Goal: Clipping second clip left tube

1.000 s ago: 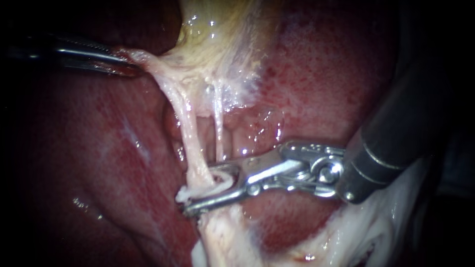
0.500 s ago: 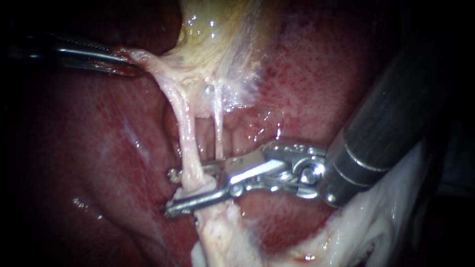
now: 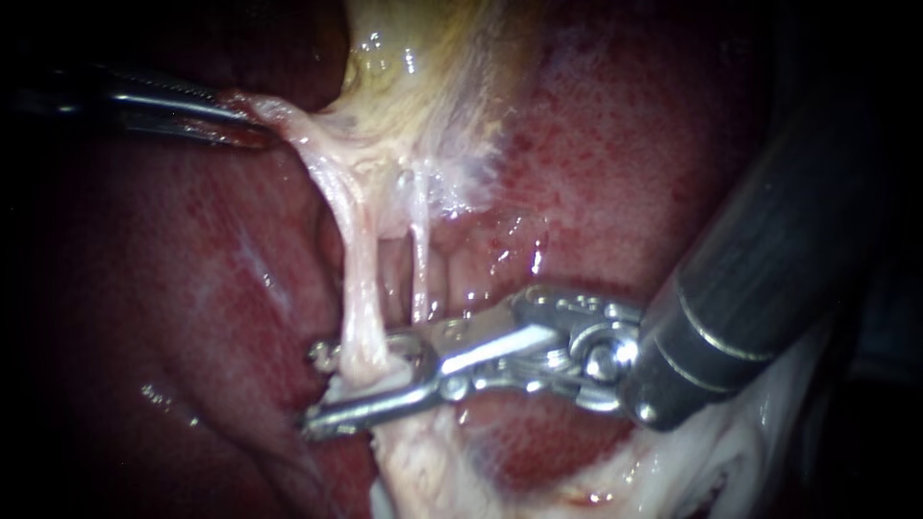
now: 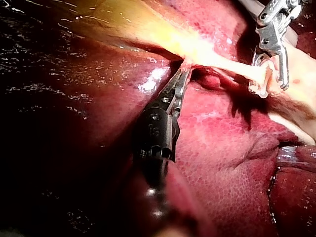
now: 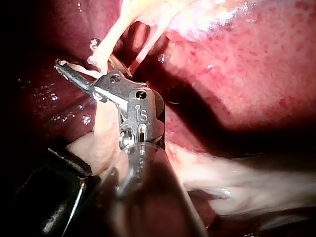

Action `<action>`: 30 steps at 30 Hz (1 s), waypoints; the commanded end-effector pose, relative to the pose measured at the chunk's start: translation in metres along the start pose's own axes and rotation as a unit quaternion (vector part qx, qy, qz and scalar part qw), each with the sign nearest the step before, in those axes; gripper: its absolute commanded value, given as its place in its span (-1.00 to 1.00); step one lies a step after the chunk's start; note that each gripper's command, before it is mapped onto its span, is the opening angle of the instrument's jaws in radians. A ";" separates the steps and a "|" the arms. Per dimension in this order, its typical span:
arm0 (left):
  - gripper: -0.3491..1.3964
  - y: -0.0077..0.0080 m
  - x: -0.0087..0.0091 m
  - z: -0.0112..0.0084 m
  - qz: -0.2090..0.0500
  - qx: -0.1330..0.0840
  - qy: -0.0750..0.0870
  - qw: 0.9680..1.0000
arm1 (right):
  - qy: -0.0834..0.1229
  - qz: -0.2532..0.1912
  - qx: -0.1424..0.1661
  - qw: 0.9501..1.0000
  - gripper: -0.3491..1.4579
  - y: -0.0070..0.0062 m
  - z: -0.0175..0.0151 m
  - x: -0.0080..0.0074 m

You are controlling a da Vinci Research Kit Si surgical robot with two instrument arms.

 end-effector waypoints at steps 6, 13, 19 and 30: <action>-1.00 0.0000 0.0000 0.0000 0.000 0.000 0.000 1.000 | -0.001 0.000 0.002 1.000 -0.27 0.0001 -0.0006 -0.0003; -1.00 0.0000 0.0000 0.0001 0.000 0.000 0.000 1.000 | -0.014 0.006 0.019 1.000 -0.97 0.0002 -0.0012 -0.0004; -1.00 -0.0001 0.0000 0.0001 0.000 0.000 0.000 1.000 | -0.041 0.020 0.032 0.998 -1.00 0.0001 -0.0012 -0.0004; -1.00 -0.0002 0.0000 0.0003 0.000 0.000 0.000 1.000 | -0.045 0.023 0.030 0.998 -1.00 0.0005 -0.0011 -0.0003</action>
